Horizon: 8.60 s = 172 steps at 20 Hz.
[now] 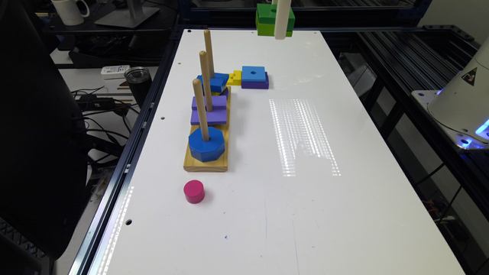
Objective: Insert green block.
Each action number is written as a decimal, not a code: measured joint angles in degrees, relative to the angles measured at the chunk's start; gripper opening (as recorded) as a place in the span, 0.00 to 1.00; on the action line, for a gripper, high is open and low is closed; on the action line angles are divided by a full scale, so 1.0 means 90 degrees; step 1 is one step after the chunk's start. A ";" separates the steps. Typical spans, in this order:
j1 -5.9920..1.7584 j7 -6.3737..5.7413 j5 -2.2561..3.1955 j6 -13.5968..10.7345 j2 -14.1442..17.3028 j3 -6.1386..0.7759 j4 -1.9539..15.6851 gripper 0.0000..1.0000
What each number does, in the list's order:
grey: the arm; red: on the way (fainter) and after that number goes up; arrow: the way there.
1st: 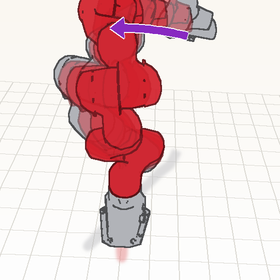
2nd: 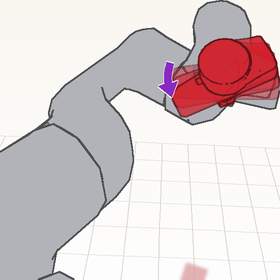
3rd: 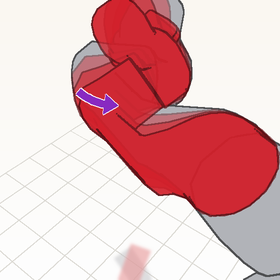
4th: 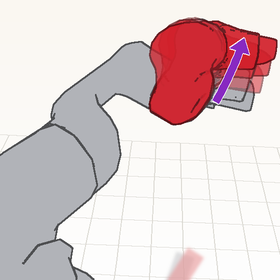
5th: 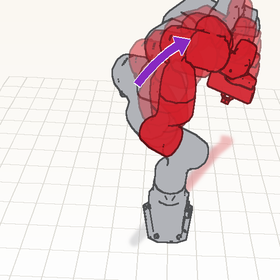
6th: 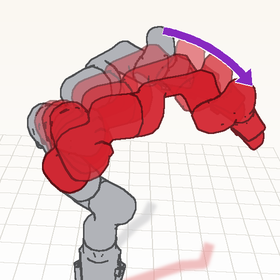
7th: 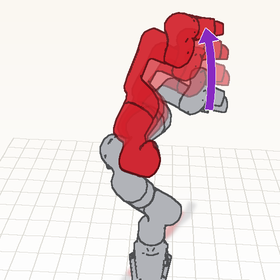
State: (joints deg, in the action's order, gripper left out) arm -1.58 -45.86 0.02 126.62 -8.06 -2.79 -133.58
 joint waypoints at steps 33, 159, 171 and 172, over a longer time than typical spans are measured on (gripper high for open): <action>0.0011 -0.0406 -0.0007 0.0285 0.0825 -0.0477 0.0757 0.00; 0.0031 -0.0930 0.0090 0.0502 0.2416 -0.1029 0.2283 0.00; 0.0031 -0.0930 0.0090 0.0502 0.2416 -0.1029 0.2283 0.00; 0.0031 -0.0930 0.0090 0.0502 0.2416 -0.1029 0.2283 0.00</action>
State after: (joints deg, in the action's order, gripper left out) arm -1.30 -54.23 0.83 131.14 13.69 -12.05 -113.03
